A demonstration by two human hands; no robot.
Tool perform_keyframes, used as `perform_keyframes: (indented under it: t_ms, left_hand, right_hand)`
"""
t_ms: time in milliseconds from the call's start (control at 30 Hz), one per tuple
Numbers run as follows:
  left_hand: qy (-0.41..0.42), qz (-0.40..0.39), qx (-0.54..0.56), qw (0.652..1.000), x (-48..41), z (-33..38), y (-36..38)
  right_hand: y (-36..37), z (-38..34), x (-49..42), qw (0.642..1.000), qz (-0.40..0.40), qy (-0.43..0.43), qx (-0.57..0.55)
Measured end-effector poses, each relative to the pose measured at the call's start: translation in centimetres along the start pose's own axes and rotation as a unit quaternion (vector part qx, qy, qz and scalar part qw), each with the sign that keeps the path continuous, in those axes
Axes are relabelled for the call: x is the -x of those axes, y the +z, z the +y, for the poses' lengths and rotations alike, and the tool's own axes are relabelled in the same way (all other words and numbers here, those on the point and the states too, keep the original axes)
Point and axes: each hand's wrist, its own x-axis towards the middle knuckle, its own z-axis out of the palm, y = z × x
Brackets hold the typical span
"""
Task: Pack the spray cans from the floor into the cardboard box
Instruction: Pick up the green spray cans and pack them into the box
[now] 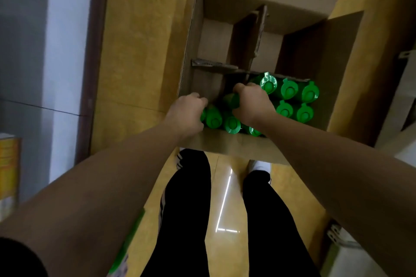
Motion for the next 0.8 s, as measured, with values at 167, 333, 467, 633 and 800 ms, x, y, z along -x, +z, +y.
perform_keyframes:
  t_ms: [167, 333, 467, 633, 800]
  left_hand:
    - [0.001, -0.009, 0.006, 1.000, -2.7, -1.5, 3.3]
    - [-0.002, -0.003, 0.015, 1.000, -4.2, -2.9, 5.8]
    - [0.002, 0.002, 0.016, 1.000, -4.8, -3.4, 6.8]
    - [0.005, -0.016, 0.024, 1.000, -5.2, -3.8, 7.4]
    - [-0.007, -0.041, 0.025, 0.999, -5.7, -4.0, 7.4]
  right_hand:
    - [3.3, 0.3, -3.4, 1.000, -0.008, 0.009, 0.017]
    - [5.6, 0.7, -5.5, 0.999, -0.010, 0.020, 0.025]
    - [7.5, 1.6, -5.6, 0.999, -0.001, 0.034, 0.019]
    - [8.0, 1.8, -6.3, 0.999, 0.013, 0.029, 0.023]
    - [9.0, 2.0, -6.5, 0.999, 0.016, 0.029, 0.035]
